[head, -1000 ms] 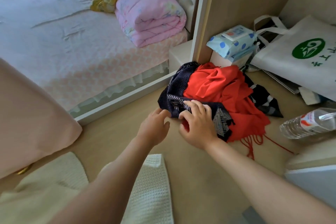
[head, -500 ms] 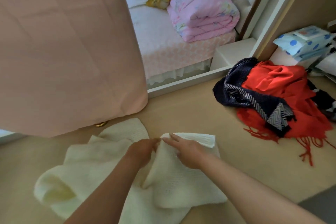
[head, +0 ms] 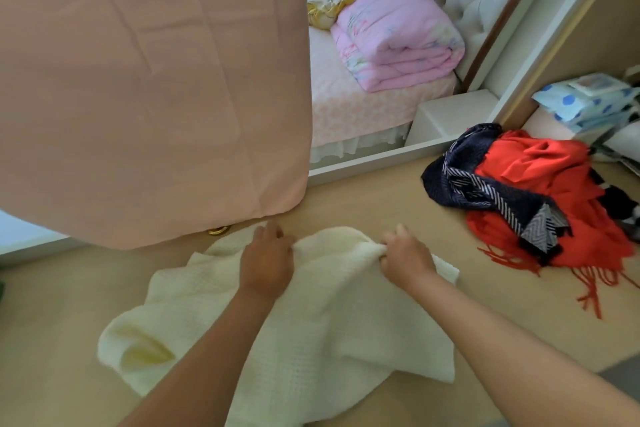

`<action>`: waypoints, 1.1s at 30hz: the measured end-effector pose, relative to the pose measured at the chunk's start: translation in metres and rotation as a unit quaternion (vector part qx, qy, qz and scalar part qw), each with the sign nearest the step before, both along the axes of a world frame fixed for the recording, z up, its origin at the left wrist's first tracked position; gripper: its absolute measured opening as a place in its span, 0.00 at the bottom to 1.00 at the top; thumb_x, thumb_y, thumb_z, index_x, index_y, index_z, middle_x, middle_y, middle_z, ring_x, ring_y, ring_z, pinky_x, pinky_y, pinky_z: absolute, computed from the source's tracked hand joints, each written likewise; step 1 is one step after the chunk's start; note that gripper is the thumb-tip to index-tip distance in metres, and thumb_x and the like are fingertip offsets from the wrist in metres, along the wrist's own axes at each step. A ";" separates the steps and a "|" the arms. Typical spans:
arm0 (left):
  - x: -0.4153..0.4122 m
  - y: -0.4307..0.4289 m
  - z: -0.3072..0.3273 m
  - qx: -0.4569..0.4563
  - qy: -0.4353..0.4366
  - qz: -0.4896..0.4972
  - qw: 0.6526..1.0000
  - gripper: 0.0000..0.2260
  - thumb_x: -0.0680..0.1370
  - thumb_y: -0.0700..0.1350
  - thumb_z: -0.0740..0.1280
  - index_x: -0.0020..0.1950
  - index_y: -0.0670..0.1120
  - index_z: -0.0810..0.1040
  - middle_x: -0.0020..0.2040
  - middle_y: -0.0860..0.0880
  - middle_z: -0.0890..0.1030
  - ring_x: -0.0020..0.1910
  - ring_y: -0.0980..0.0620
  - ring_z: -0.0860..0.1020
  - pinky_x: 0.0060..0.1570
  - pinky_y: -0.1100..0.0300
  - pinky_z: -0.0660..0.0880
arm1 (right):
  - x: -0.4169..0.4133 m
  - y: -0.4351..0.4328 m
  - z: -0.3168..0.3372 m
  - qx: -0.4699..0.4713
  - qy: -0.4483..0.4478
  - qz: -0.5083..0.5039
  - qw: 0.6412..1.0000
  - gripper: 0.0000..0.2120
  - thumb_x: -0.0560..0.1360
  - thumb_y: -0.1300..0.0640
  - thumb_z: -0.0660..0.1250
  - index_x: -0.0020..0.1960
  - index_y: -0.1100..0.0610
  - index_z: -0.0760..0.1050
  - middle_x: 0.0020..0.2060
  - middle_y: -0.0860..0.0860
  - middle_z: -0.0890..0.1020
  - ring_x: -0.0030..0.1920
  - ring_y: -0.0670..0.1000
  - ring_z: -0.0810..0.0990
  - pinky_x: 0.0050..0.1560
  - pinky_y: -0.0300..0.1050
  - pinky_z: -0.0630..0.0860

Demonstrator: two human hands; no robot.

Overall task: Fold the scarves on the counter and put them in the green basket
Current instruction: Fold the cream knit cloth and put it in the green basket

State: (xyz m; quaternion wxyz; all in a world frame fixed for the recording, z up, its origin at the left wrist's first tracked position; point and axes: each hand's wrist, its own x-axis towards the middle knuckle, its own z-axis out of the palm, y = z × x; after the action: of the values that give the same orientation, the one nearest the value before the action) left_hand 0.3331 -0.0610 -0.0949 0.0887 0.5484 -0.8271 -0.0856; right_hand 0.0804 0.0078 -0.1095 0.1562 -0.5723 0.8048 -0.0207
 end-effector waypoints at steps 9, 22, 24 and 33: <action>-0.024 -0.034 0.013 0.117 0.169 0.121 0.971 0.26 0.79 0.38 0.64 0.76 0.48 0.64 0.71 0.45 0.61 0.69 0.44 0.66 0.65 0.52 0.69 | -0.031 -0.028 0.017 -0.090 -0.085 -0.113 0.986 0.27 0.76 0.66 0.58 0.74 0.56 0.67 0.69 0.58 0.72 0.64 0.58 0.74 0.60 0.50 0.73; 0.036 0.054 -0.023 0.177 -0.125 -0.134 0.967 0.43 0.57 0.74 0.64 0.69 0.60 0.67 0.69 0.56 0.65 0.70 0.51 0.62 0.70 0.50 0.57 | 0.058 0.048 -0.027 0.138 -0.062 0.311 0.938 0.30 0.70 0.42 0.72 0.71 0.43 0.70 0.78 0.49 0.55 0.78 0.53 0.52 0.76 0.51 0.50; 0.046 0.062 -0.023 0.191 -0.146 -0.126 0.963 0.39 0.61 0.70 0.69 0.71 0.59 0.68 0.70 0.56 0.65 0.71 0.51 0.61 0.72 0.51 0.54 | 0.056 0.047 -0.025 0.128 -0.030 0.327 0.936 0.18 0.76 0.50 0.69 0.64 0.50 0.75 0.70 0.51 0.67 0.70 0.55 0.65 0.66 0.48 0.62; 0.034 0.082 -0.015 0.093 0.015 -0.071 0.993 0.20 0.74 0.53 0.71 0.66 0.55 0.76 0.61 0.56 0.77 0.61 0.53 0.73 0.63 0.57 0.65 | 0.021 0.028 0.007 0.187 0.222 0.247 0.925 0.13 0.79 0.58 0.61 0.63 0.52 0.74 0.56 0.52 0.79 0.56 0.54 0.77 0.60 0.51 0.70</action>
State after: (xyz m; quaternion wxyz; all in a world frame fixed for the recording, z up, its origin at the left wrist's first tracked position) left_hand 0.3668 0.0211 -0.1102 0.0434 0.4932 -0.8507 -0.1764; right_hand 0.1016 0.0358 -0.1022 0.0779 -0.7032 0.6414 0.2966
